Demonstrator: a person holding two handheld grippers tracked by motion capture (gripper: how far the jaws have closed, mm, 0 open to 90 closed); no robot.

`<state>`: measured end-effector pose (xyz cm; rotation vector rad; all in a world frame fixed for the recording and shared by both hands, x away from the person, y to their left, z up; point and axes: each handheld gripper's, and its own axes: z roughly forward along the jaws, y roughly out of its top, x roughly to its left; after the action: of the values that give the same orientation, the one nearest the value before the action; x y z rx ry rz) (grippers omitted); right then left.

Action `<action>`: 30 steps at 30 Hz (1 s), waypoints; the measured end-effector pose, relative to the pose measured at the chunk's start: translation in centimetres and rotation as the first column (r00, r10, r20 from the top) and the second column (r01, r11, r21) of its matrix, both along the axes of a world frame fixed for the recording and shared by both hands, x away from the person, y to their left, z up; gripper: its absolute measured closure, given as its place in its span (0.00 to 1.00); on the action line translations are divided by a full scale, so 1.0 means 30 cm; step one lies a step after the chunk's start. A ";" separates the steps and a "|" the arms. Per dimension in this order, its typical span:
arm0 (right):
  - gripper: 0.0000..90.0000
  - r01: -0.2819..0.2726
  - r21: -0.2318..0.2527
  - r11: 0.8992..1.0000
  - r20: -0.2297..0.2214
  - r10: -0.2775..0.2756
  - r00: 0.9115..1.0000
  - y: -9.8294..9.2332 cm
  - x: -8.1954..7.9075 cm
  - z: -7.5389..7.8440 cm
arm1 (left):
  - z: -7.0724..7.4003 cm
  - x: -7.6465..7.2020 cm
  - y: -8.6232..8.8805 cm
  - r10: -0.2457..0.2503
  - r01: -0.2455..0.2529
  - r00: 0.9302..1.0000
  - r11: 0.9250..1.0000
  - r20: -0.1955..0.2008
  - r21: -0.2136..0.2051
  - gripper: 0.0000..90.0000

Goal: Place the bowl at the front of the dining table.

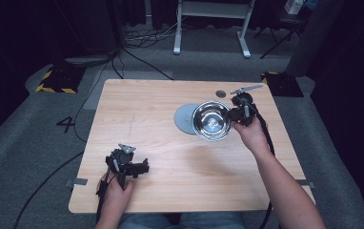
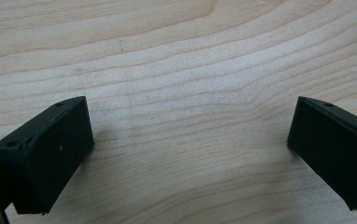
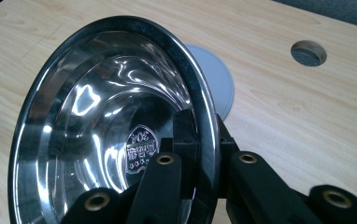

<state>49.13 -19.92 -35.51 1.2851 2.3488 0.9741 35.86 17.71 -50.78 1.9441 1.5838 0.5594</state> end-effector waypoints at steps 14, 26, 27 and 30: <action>0.95 0.043 0.003 0.999 0.002 -0.043 0.999 0.038 0.117 0.016 | 0.000 0.000 0.000 0.001 -0.001 1.000 1.000 0.000 -0.001 0.00; 0.95 0.076 0.004 0.997 -0.005 -0.076 0.997 0.090 0.216 0.008 | 0.000 0.000 0.000 0.001 -0.001 1.000 1.000 -0.001 -0.002 0.00; 0.95 0.081 -0.006 0.997 -0.001 -0.081 0.997 0.101 0.232 0.008 | 0.000 0.000 0.000 0.001 -0.001 1.000 1.000 0.001 0.000 0.00; 0.95 0.085 -0.001 0.996 -0.006 -0.085 0.996 0.112 0.244 0.008 | 0.001 0.000 0.000 0.000 0.000 1.000 1.000 -0.002 -0.002 0.00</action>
<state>56.45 -16.58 -35.26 1.3769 2.2783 0.9439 35.86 17.71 -50.77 1.9441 1.5847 0.5551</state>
